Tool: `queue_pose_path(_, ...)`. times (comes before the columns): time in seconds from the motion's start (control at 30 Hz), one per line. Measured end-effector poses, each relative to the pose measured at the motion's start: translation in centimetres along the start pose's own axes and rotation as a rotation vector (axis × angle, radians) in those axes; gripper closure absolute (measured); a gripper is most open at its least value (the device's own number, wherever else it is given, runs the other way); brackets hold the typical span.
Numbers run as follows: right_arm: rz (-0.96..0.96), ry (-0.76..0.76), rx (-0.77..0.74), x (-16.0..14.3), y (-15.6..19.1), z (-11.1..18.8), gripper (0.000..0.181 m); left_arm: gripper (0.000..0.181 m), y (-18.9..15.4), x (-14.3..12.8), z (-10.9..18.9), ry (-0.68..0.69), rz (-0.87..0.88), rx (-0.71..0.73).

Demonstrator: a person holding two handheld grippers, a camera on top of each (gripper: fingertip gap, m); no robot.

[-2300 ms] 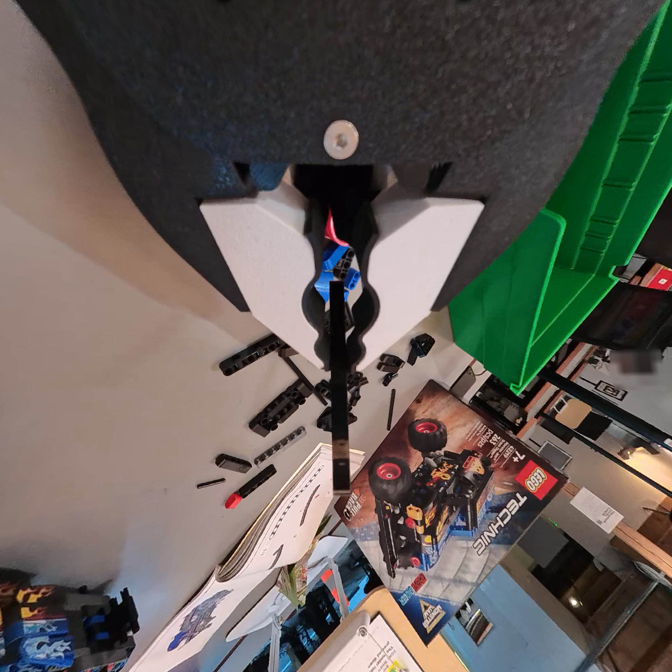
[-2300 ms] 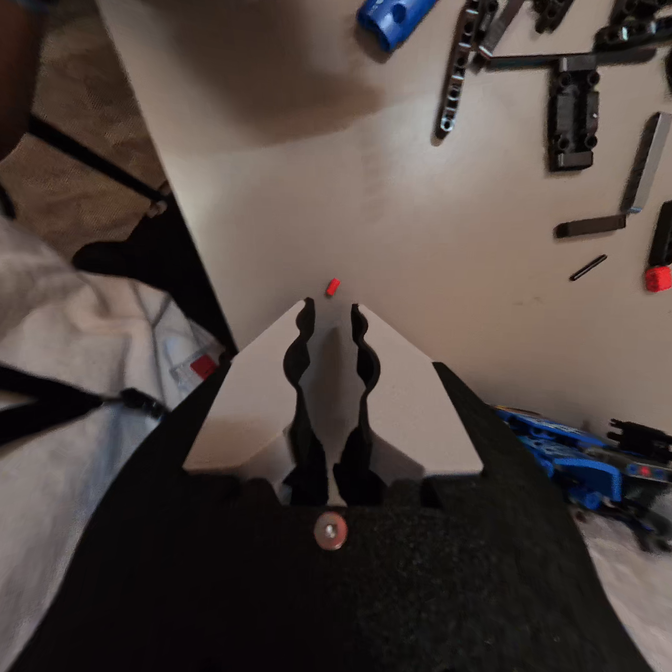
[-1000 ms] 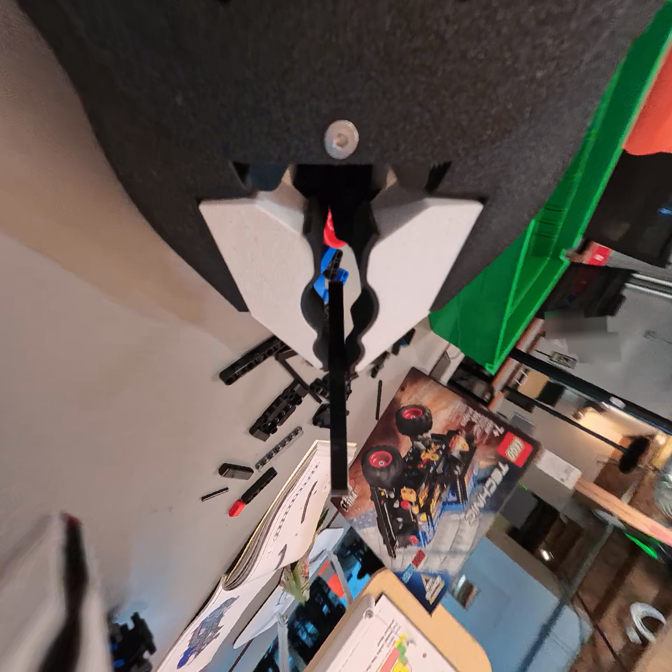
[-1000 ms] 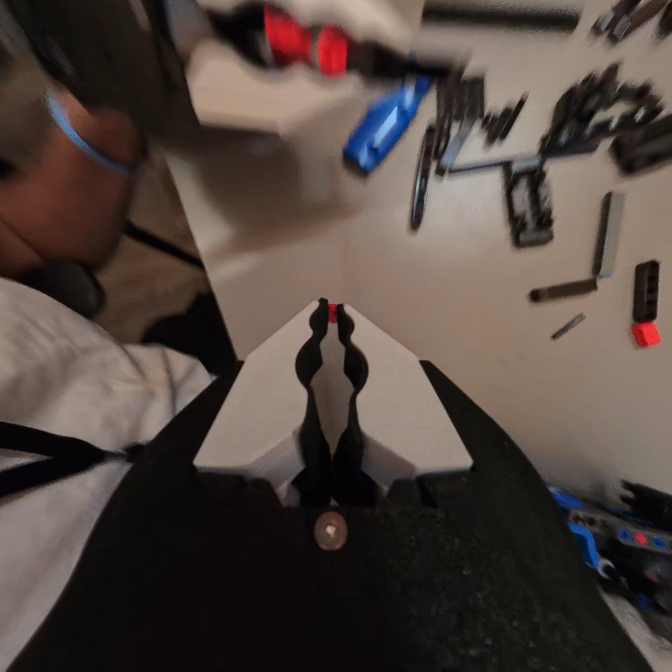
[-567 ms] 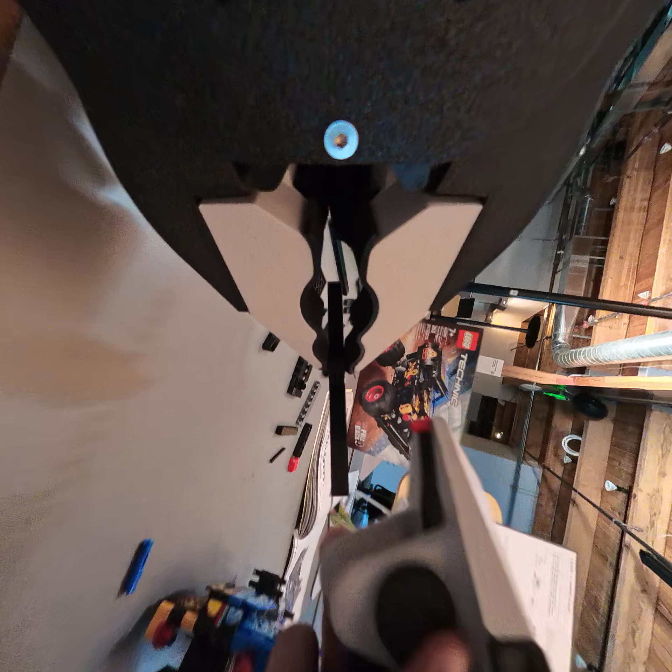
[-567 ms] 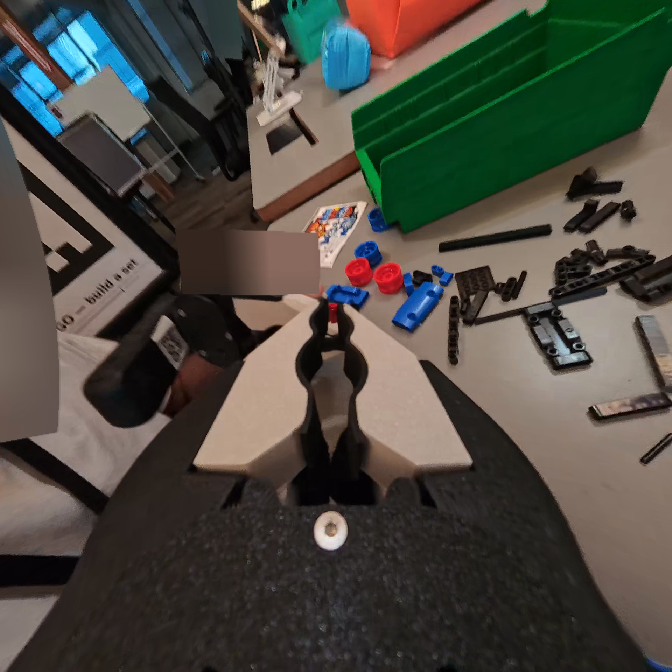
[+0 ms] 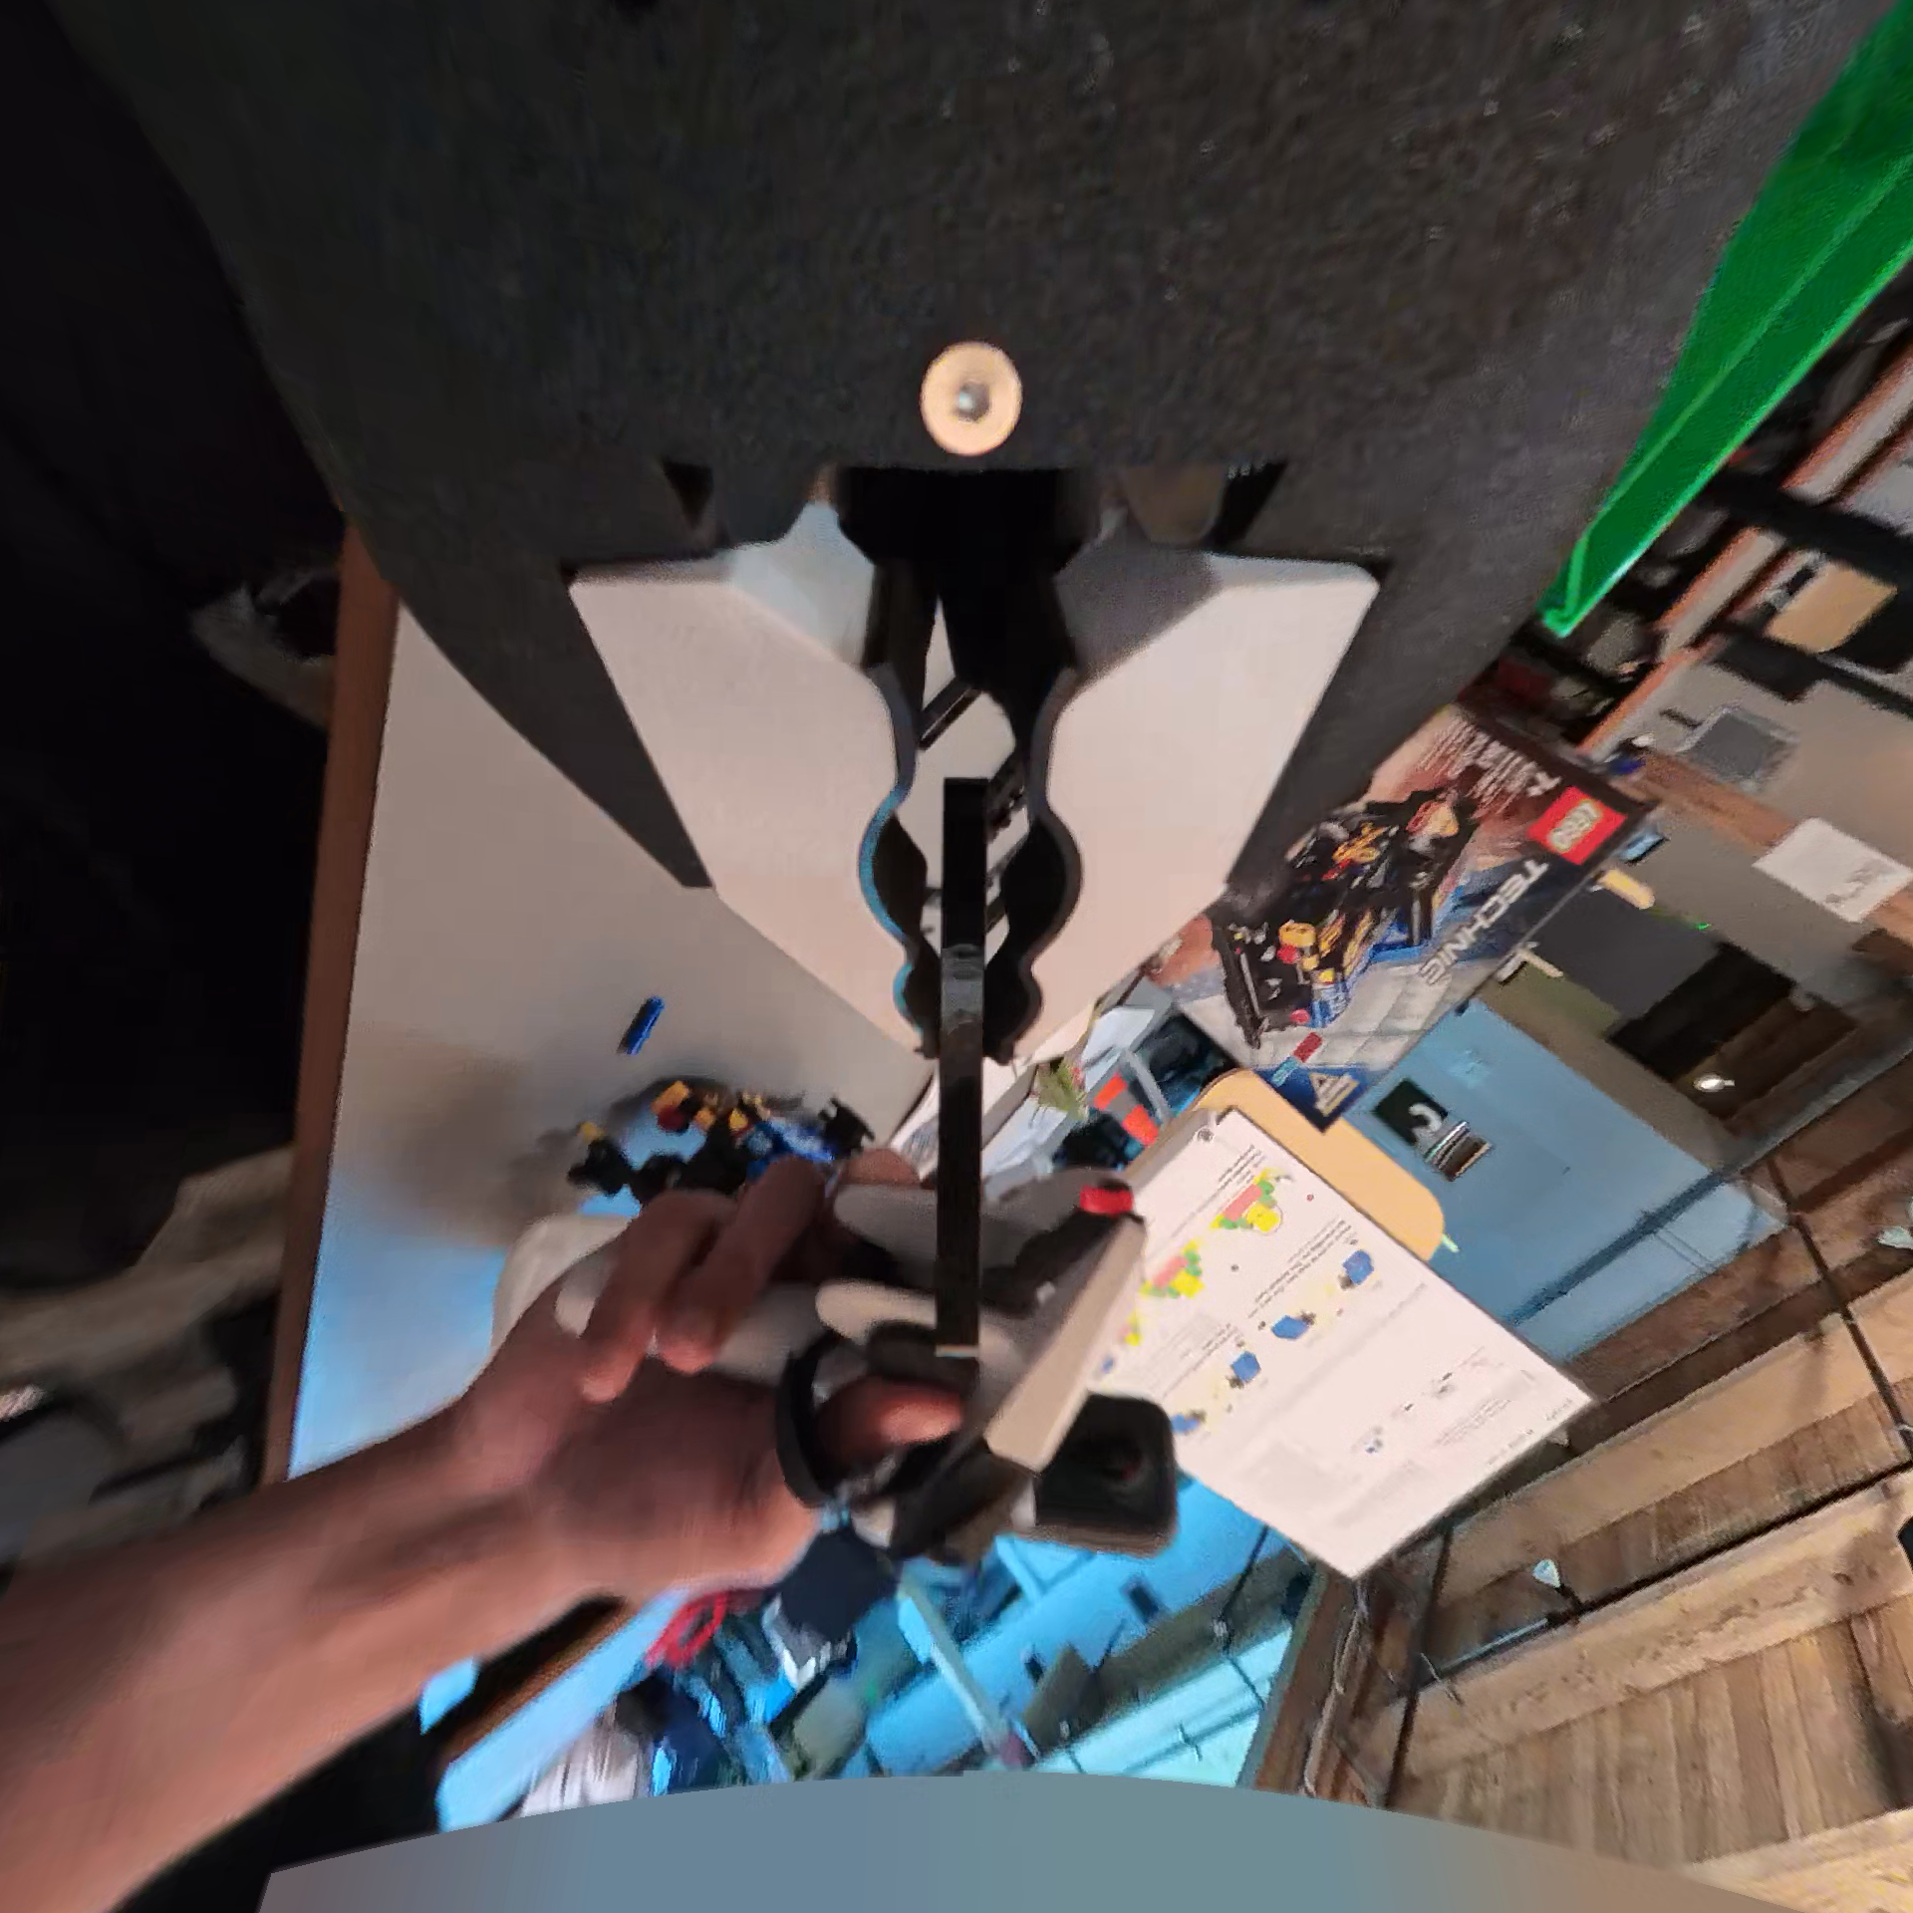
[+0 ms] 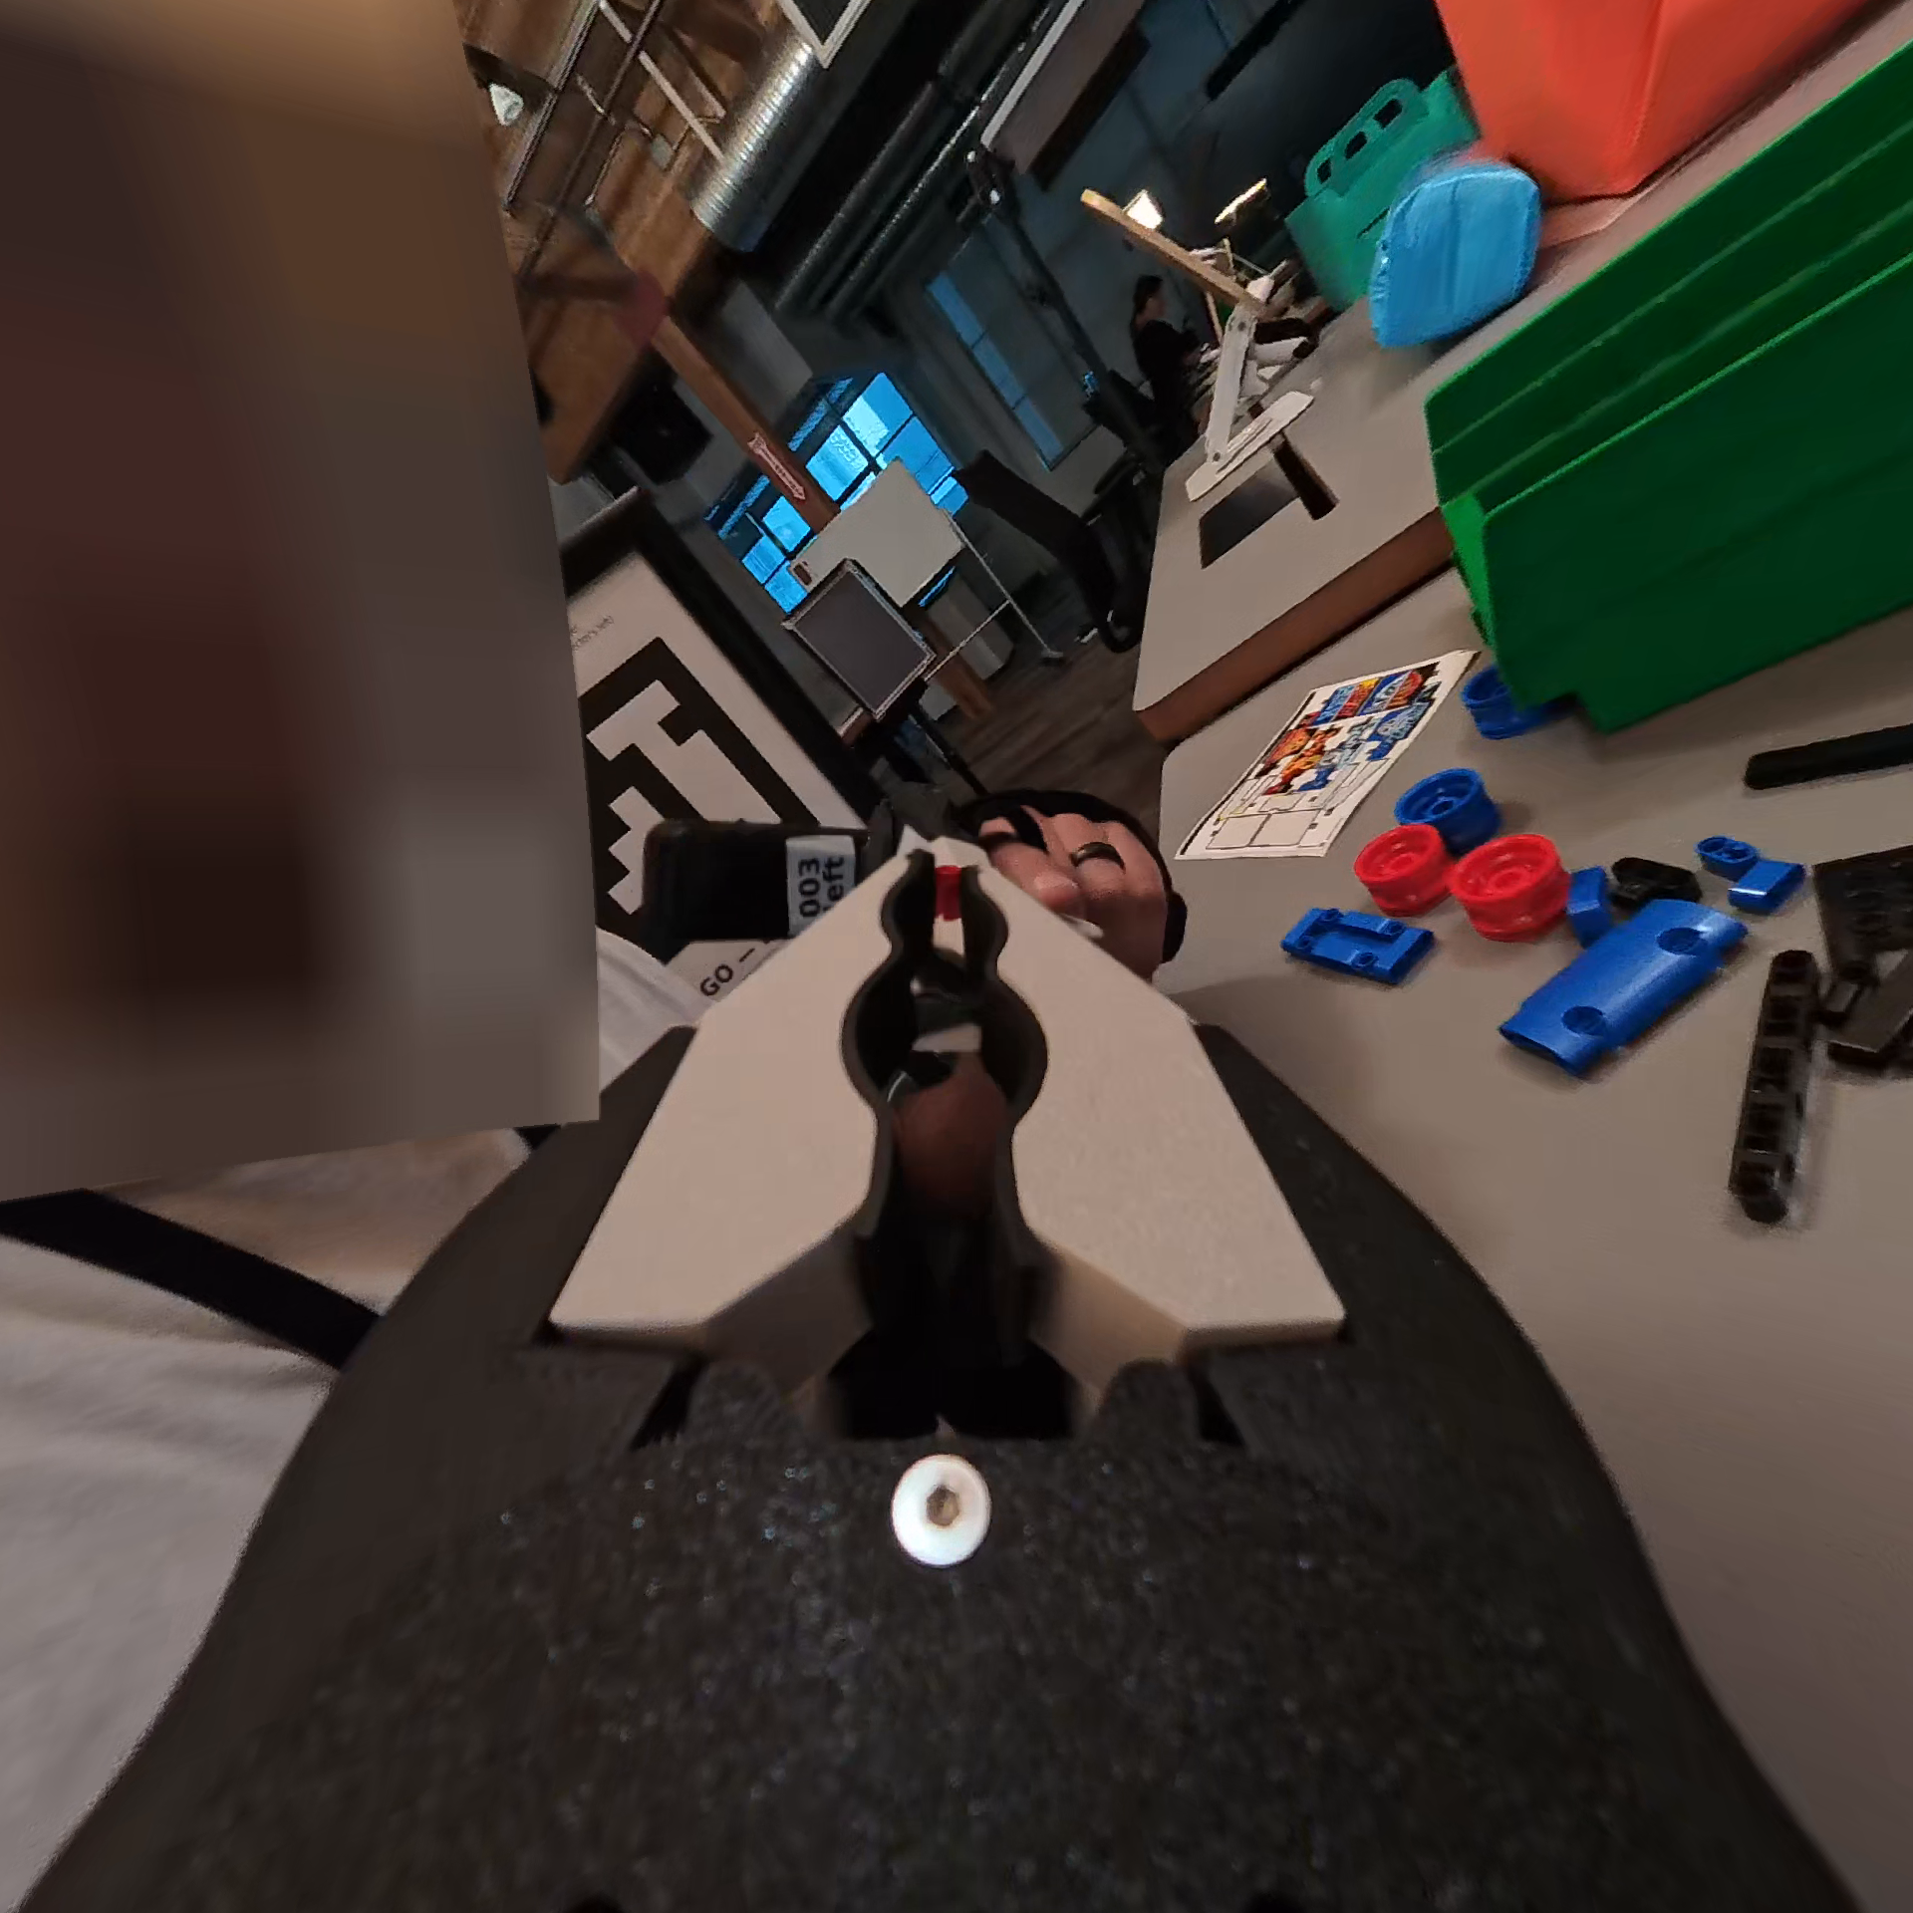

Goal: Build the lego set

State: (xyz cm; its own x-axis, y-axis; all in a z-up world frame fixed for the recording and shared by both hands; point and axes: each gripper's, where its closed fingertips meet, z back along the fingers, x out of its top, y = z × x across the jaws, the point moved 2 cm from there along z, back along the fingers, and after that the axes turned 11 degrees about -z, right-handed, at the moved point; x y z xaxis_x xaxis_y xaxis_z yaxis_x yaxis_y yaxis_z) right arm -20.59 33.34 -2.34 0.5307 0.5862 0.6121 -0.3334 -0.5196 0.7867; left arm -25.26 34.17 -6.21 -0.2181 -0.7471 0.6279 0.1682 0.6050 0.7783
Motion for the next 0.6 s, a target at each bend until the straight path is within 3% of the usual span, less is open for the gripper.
queue_pose_path(0.03,-0.011,-0.004,0.005,0.0,-0.1,0.0,0.178,0.175,0.3,0.4,0.4,-0.043,0.038,0.005)
queue_pose_path(0.27,-0.164,0.006,0.131,-1.5,-0.2,-1.7,0.178,0.175,0.5,0.8,0.0,-0.090,0.091,0.008)
queue_pose_path(0.6,-0.038,0.035,-0.006,-2.2,-1.2,-1.2,0.177,0.174,0.4,0.1,-0.6,-0.021,0.115,-0.020)
